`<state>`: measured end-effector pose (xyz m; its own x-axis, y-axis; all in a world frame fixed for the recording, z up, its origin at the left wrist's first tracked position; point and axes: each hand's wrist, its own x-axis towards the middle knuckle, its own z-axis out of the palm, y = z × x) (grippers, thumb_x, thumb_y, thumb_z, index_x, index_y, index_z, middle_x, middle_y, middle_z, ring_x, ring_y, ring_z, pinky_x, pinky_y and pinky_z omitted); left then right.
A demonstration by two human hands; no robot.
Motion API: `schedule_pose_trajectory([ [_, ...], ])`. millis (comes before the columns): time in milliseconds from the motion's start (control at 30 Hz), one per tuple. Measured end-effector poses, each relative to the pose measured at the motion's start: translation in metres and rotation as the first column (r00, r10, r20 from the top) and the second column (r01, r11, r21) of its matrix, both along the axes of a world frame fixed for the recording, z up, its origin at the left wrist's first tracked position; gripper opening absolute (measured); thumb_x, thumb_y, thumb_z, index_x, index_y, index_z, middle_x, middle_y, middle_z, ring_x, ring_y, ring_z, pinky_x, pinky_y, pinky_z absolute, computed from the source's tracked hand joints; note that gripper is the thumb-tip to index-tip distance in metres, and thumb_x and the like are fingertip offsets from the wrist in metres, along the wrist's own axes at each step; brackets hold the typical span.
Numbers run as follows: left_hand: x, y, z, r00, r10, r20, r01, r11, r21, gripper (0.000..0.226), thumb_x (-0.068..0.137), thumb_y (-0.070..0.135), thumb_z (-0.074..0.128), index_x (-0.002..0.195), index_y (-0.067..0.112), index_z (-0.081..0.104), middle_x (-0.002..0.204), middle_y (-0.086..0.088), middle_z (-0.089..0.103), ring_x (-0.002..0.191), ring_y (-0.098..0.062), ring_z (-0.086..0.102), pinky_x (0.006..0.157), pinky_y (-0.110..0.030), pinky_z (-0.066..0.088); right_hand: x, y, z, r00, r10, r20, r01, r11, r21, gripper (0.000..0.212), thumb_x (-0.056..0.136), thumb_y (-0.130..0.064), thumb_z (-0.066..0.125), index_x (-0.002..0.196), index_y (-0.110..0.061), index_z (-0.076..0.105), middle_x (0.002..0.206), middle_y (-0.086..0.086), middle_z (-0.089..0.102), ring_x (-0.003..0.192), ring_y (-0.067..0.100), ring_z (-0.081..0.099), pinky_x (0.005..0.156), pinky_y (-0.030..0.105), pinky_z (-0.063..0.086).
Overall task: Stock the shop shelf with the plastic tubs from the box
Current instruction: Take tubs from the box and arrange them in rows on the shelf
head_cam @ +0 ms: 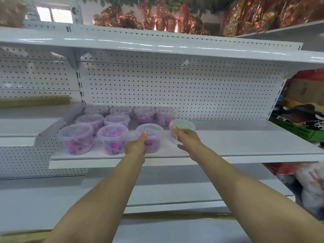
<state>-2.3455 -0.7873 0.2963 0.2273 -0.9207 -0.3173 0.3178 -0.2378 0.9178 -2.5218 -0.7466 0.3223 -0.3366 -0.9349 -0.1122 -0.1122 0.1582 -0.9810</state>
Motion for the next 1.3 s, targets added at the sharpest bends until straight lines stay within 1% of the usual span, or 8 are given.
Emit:
schedule_pose_trajectory([
  [133,-0.001,0.003,0.001,0.998,-0.008,0.067,0.008,1.000,-0.002,0.050,0.074,0.047,0.078,0.078,0.005,0.052,0.079,-0.005,0.056,0.072,-0.025,0.058,0.088,-0.047,0.055,-0.001,-0.004,-0.001,1.000,-0.008,-0.002,0.008,1.000,-0.013,0.036,0.084,-0.057,0.066,0.099,-0.025,0.062,0.120,-0.001,0.060,0.101,0.019,0.061,0.100,0.042,0.052],
  [200,-0.002,0.006,0.003,0.970,0.019,0.241,-0.011,0.999,-0.033,0.052,0.075,0.049,0.077,0.088,0.003,0.058,0.088,-0.010,0.060,0.083,-0.032,0.062,0.080,-0.040,0.054,0.000,-0.006,-0.001,1.000,-0.004,-0.003,0.004,1.000,-0.023,0.036,0.084,-0.057,0.067,0.099,-0.024,0.063,0.118,-0.001,0.061,0.100,0.018,0.062,0.099,0.042,0.052],
  [333,-0.004,0.009,0.009,0.838,0.182,0.514,-0.011,0.948,-0.319,0.042,0.073,0.042,0.079,0.064,0.012,0.051,0.078,-0.007,0.056,0.084,-0.032,0.057,0.082,-0.044,0.050,0.001,-0.010,0.003,0.999,-0.042,-0.011,0.041,0.995,-0.093,0.036,0.083,-0.049,0.072,0.101,-0.018,0.068,0.112,0.004,0.067,0.100,0.018,0.065,0.086,0.037,0.059],
  [433,-0.003,0.006,0.010,0.660,0.209,0.722,0.166,0.897,-0.410,0.035,0.073,0.043,0.078,0.092,0.019,0.062,0.105,-0.003,0.058,0.110,-0.026,0.046,0.092,-0.036,0.040,-0.010,-0.014,0.007,0.967,-0.134,-0.217,0.090,0.975,-0.204,0.024,0.083,-0.046,0.073,0.091,-0.024,0.067,0.100,-0.004,0.070,0.100,0.018,0.065,0.091,0.037,0.055],
  [533,0.002,0.002,0.006,0.491,0.200,0.848,0.335,0.855,-0.396,0.037,0.073,0.040,0.078,0.104,0.022,0.069,0.112,0.000,0.064,0.116,-0.025,0.045,0.090,-0.032,0.039,-0.027,-0.020,0.001,0.831,-0.176,-0.528,0.048,0.968,-0.247,0.036,0.082,-0.051,0.071,0.107,-0.026,0.070,0.111,-0.006,0.068,0.118,0.018,0.054,0.095,0.036,0.049],
  [633,0.004,-0.004,0.002,0.415,0.205,0.887,0.397,0.836,-0.379,0.033,0.075,0.035,0.077,0.105,0.023,0.072,0.112,-0.001,0.068,0.115,-0.026,0.049,0.090,-0.033,0.040,-0.042,-0.030,-0.012,0.683,-0.113,-0.722,-0.009,0.987,-0.163,0.046,0.081,-0.049,0.071,0.121,-0.027,0.068,0.129,-0.001,0.063,0.132,0.024,0.043,0.102,0.037,0.044],
  [900,-0.004,-0.033,0.003,0.307,0.261,0.915,0.349,0.864,-0.363,0.036,0.077,0.040,0.075,0.108,0.023,0.067,0.117,0.000,0.065,0.114,-0.026,0.046,0.090,-0.035,0.039,-0.053,-0.055,-0.023,0.589,-0.153,-0.793,-0.047,0.974,-0.223,0.037,0.086,-0.030,0.072,0.122,-0.022,0.068,0.120,0.007,0.066,0.127,0.030,0.039,0.092,0.028,0.038],
  [1300,-0.017,-0.103,0.009,0.235,0.212,0.949,0.303,0.911,-0.279,0.041,0.078,0.040,0.074,0.111,0.018,0.063,0.124,-0.004,0.059,0.118,-0.028,0.043,0.093,-0.038,0.038,-0.047,-0.121,-0.020,0.601,-0.085,-0.794,-0.145,0.966,-0.213,0.052,0.081,-0.036,0.074,0.129,-0.025,0.058,0.118,-0.001,0.063,0.122,0.022,0.041,0.087,0.031,0.042],
])
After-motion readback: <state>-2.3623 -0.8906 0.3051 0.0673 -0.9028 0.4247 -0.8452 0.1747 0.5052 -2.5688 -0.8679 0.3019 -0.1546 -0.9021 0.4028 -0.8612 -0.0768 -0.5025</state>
